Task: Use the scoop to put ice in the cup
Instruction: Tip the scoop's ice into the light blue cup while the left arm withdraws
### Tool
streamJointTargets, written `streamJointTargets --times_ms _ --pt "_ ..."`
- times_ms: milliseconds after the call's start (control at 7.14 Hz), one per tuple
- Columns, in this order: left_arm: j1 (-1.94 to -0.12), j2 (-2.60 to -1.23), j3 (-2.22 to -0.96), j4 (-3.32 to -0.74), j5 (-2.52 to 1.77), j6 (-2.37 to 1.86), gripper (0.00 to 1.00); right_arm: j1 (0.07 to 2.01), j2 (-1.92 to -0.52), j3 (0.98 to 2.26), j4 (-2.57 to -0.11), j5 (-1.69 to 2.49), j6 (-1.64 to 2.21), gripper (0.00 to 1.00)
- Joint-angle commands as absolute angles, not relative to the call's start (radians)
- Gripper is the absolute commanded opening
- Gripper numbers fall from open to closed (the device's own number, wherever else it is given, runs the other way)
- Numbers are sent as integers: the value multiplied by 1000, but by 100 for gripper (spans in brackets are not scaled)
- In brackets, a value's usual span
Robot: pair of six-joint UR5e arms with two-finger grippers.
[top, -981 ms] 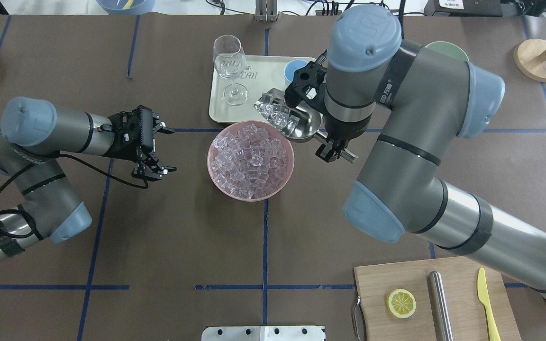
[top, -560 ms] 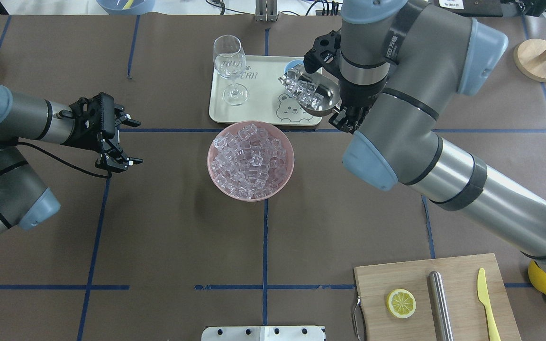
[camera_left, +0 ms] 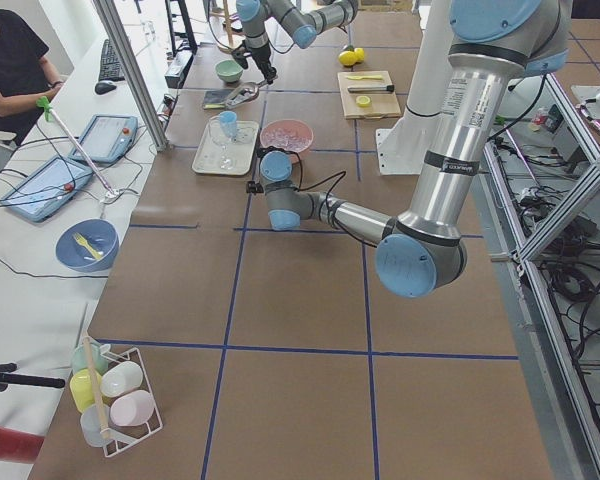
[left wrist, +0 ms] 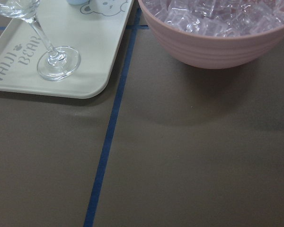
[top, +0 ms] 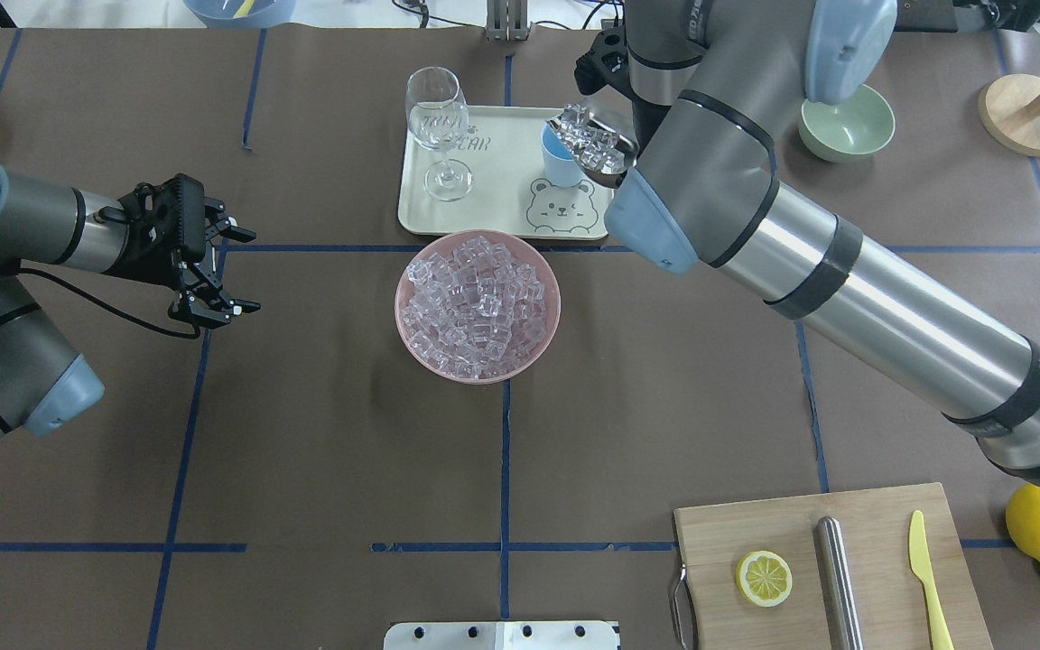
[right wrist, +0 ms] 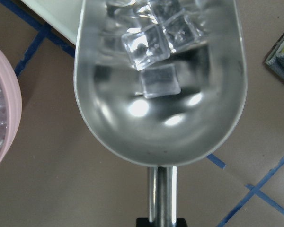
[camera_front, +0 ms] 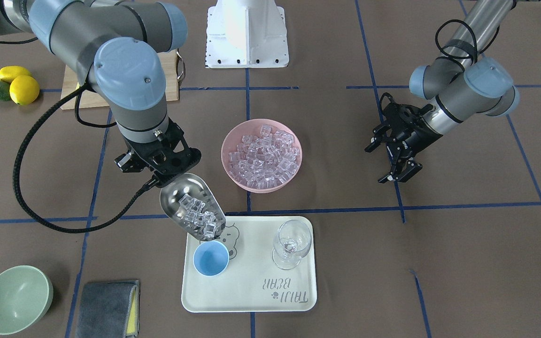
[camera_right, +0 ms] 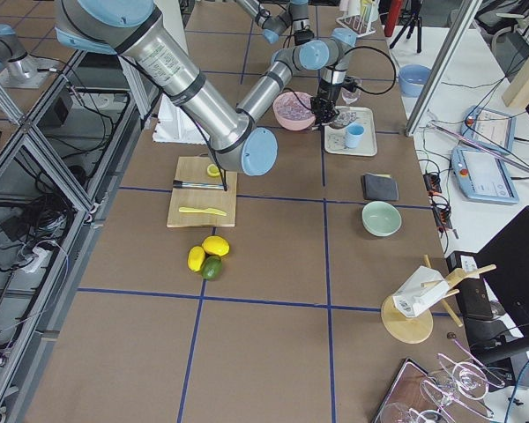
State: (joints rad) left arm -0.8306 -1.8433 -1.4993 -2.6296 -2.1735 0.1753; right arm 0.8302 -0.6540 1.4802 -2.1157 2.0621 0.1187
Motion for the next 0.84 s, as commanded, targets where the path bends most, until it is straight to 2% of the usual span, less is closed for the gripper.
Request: streamJointTargets --times_ms 0,280,700 --pt "-830 -1842 -1499 -2631 -2172 176 100 836 -591 1386 -2167 2060 86 0" --pt "-827 -1844 -1499 -2631 -2171 175 100 838 -490 1258 -2247 2031 -2 0" --pt "-827 -1844 -1497 -2631 -2171 170 100 842 -462 1232 -2345 1965 -112 0"
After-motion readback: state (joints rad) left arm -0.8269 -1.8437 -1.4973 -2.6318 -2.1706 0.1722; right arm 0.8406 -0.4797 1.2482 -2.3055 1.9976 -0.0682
